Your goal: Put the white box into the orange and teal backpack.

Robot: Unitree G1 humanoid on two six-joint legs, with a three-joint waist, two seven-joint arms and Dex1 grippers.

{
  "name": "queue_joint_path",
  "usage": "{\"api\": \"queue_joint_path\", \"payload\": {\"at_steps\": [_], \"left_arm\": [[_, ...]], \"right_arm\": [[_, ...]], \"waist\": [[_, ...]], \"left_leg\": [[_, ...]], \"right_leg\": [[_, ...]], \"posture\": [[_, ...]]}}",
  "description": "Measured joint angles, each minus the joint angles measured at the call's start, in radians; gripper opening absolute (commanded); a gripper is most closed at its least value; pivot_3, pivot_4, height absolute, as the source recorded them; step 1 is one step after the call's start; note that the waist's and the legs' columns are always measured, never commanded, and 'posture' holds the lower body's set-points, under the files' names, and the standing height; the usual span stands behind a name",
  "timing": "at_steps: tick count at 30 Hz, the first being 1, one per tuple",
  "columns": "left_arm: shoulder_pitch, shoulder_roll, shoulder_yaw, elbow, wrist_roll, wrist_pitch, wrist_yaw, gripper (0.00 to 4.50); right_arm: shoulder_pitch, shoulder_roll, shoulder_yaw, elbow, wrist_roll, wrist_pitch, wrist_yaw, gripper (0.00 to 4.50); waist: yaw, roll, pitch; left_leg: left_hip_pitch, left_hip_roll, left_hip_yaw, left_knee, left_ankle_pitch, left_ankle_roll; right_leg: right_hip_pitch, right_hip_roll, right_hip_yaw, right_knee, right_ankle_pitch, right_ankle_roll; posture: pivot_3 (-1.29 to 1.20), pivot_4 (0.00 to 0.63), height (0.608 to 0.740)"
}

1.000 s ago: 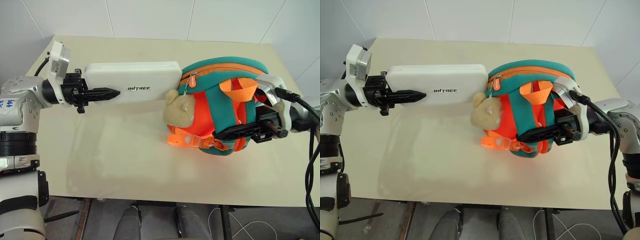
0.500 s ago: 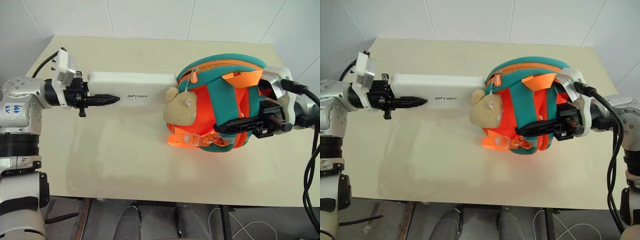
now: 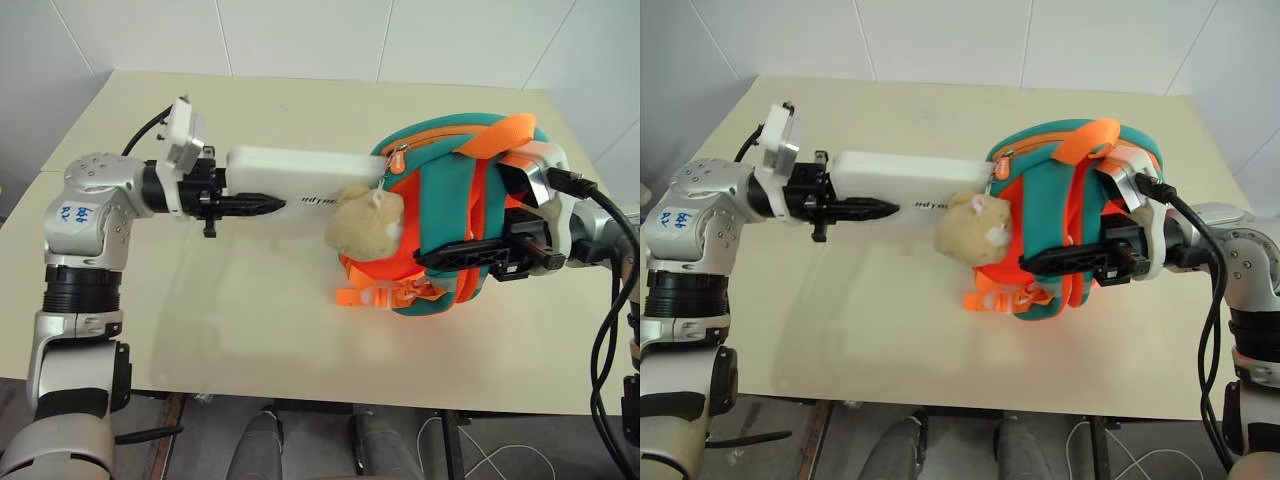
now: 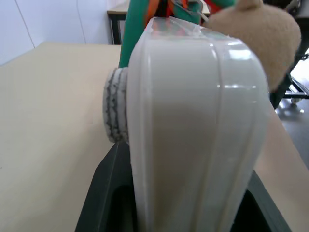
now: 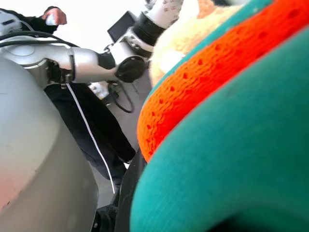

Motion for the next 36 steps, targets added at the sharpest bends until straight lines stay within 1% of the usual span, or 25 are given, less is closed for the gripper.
{"api": "queue_joint_path", "payload": {"at_steps": [2,4,5,7,10,14,17,22,28,30,33,34,35,36], "left_arm": [[-0.033,-0.028,-0.028,0.000,0.007,0.040,0.041,1.24],[-0.051,-0.038,-0.062,-0.005,0.034,0.048,0.077,1.24],[-0.067,-0.057,-0.076,-0.005,0.043,0.054,0.095,1.24],[-0.094,-0.089,-0.116,-0.006,0.065,0.065,0.116,1.24],[-0.120,-0.112,-0.186,0.004,0.119,0.049,0.121,1.24],[-0.157,-0.218,-0.231,0.097,0.152,0.040,0.139,1.24],[-0.173,-0.276,-0.243,0.160,0.170,0.008,0.140,1.24],[-0.193,-0.395,-0.228,0.291,0.191,-0.108,0.189,1.24],[-0.206,-0.456,-0.225,0.365,0.212,-0.197,0.232,1.24],[-0.207,-0.463,-0.218,0.369,0.219,-0.205,0.247,1.99],[-0.206,-0.451,-0.211,0.358,0.220,-0.204,0.244,2.87],[-0.206,-0.441,-0.210,0.350,0.220,-0.204,0.239,3.06],[-0.203,-0.429,-0.210,0.341,0.221,-0.209,0.231,3.41],[-0.195,-0.404,-0.210,0.323,0.221,-0.222,0.216,3.41]], "right_arm": [[0.000,0.009,0.000,-0.002,0.000,0.000,-0.009,0.03],[0.003,0.011,0.000,-0.004,-0.001,-0.003,-0.013,0.03],[0.007,0.011,0.001,-0.005,-0.002,-0.007,-0.013,0.03],[0.008,0.012,0.005,-0.011,-0.004,-0.010,-0.012,0.03],[0.008,0.012,0.009,-0.015,-0.013,-0.016,-0.011,0.03],[0.009,0.037,0.021,-0.019,-0.023,-0.034,-0.015,0.03],[0.021,0.045,0.023,-0.035,-0.023,-0.041,-0.022,0.03],[0.053,0.050,0.000,-0.048,-0.023,-0.053,-0.061,0.03],[0.078,0.053,-0.008,-0.077,-0.015,-0.054,-0.098,0.03],[0.080,0.061,-0.009,-0.077,-0.013,-0.056,-0.109,0.00],[0.085,0.065,-0.009,-0.084,-0.009,-0.057,-0.121,0.00],[0.087,0.065,-0.009,-0.088,-0.007,-0.057,-0.124,0.00],[0.087,0.066,-0.009,-0.090,-0.005,-0.057,-0.126,0.00],[0.089,0.067,-0.008,-0.091,-0.004,-0.058,-0.128,0.00]], "waist": [[0.000,0.000,0.000],[-0.001,0.000,0.000],[-0.002,0.000,0.000],[-0.003,0.000,0.000],[-0.004,0.000,0.000],[0.000,0.000,0.000],[-0.002,0.000,0.000],[0.001,0.000,0.000],[-0.002,0.000,0.000],[-0.002,0.000,0.000],[-0.002,0.000,0.000],[-0.002,0.000,0.000],[-0.003,0.000,0.000],[-0.005,0.000,0.000]], "left_leg": [[0.000,0.000,0.000,0.000,0.000,0.000],[0.000,0.000,0.000,0.000,0.000,0.000],[0.000,0.000,0.000,0.000,0.000,0.000],[0.000,0.000,0.000,0.000,0.000,0.000],[0.000,0.000,0.000,0.000,0.000,0.000],[0.000,0.000,0.000,0.003,0.000,0.000],[0.000,0.000,0.000,0.003,0.000,0.000],[-0.001,0.000,0.000,0.005,0.000,0.001],[-0.001,0.000,0.000,0.006,0.000,0.001],[-0.001,0.000,0.000,0.007,0.000,0.001],[-0.001,0.000,0.000,0.007,0.000,0.001],[-0.001,0.000,0.000,0.006,0.000,0.001],[-0.001,0.000,0.000,0.006,0.000,0.001],[-0.001,0.000,0.000,0.006,0.000,0.001]], "right_leg": [[0.000,0.000,0.000,0.000,0.000,0.000],[0.000,0.000,0.000,0.000,0.000,0.000],[0.000,0.000,0.000,0.000,0.000,0.000],[0.000,0.000,0.000,0.000,0.000,0.000],[0.000,0.001,0.000,0.000,0.000,0.000],[0.000,0.001,0.000,0.001,0.000,0.000],[0.001,0.001,0.001,0.001,0.000,0.000],[0.001,0.001,0.000,0.001,0.000,0.001],[0.001,0.001,0.001,0.002,0.001,0.001],[0.001,0.001,0.001,0.002,0.001,0.001],[0.001,0.001,0.001,0.002,0.001,0.002],[0.001,0.001,0.001,0.002,0.001,0.002],[0.001,0.001,0.001,0.002,0.001,0.002],[0.001,0.001,0.001,0.002,0.001,0.002]], "posture": [[0.00,0.150,0.740],[0.00,0.150,0.740],[0.00,0.150,0.740],[0.00,0.150,0.740],[0.00,0.150,0.740],[0.00,0.150,0.740],[0.00,0.150,0.740],[0.00,0.150,0.740],[0.00,0.150,0.740],[0.00,0.150,0.740],[0.00,0.150,0.740],[0.00,0.150,0.740],[0.00,0.150,0.740],[0.00,0.150,0.740]]}}
